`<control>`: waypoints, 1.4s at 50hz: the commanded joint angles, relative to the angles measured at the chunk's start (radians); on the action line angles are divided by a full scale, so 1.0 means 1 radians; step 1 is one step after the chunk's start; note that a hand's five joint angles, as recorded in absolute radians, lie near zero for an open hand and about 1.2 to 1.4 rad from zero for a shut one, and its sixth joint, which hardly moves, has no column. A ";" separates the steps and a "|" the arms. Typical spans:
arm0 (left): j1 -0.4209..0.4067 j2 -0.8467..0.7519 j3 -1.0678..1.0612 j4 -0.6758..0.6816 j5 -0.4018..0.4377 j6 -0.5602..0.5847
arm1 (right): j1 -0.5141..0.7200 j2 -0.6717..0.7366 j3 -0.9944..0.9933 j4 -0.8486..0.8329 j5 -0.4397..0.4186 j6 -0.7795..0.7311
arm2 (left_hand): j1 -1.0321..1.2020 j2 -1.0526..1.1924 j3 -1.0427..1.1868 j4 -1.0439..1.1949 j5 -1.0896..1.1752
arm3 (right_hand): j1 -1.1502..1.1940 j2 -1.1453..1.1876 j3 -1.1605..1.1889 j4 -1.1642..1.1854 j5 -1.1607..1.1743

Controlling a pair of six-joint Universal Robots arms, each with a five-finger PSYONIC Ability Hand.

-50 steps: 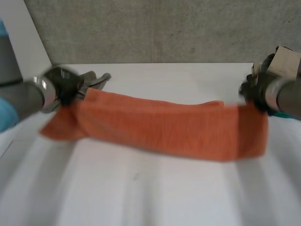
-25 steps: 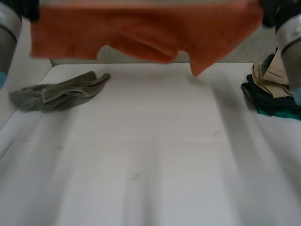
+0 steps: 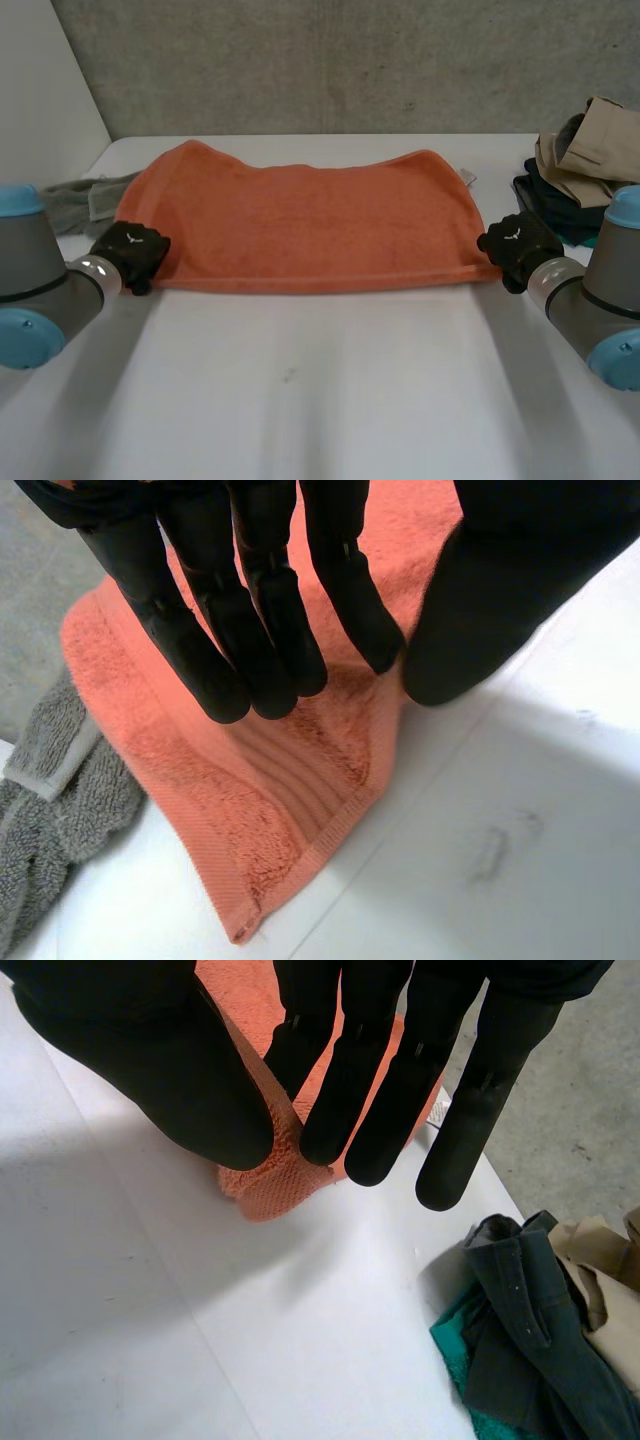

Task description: Fold the laundry.

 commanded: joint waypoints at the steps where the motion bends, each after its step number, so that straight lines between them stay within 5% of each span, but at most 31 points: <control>1: 0.054 0.017 0.035 -0.023 0.056 -0.025 | -0.014 -0.006 -0.006 -0.001 0.006 0.025 | -0.245 -0.262 -0.274 -0.273 -0.275 | 0.286 0.207 0.207 0.197 0.196; 16: 0.169 0.011 0.024 -0.116 0.197 -0.019 | -0.022 0.000 -0.005 -0.001 0.003 0.018 | -0.372 -0.389 -0.402 -0.400 -0.402 | 0.286 0.207 0.207 0.197 0.196; 51: 0.093 -0.153 0.220 -0.128 0.142 0.041 | -0.017 -0.003 0.012 0.001 0.005 0.018 | -0.167 -0.184 -0.196 -0.195 -0.197 | 0.286 0.207 0.207 0.197 0.196; 55: 0.087 -0.164 0.235 -0.131 0.134 0.044 | -0.016 -0.004 0.012 0.001 0.005 0.016 | -0.012 -0.029 -0.041 -0.040 -0.042 | 0.286 0.207 0.207 0.197 0.196; 59: 0.083 -0.163 0.242 -0.135 0.134 0.041 | -0.016 -0.009 0.012 0.001 0.006 0.016 | 0.469 0.452 0.440 0.441 0.439 | 0.286 0.207 0.207 0.197 0.196; 70: 0.103 -0.030 0.147 -0.329 0.197 0.112 | -0.022 -0.101 0.006 0.145 -0.023 -0.002 | 0.470 0.453 0.441 0.442 0.440 | 0.286 0.207 0.207 0.197 0.196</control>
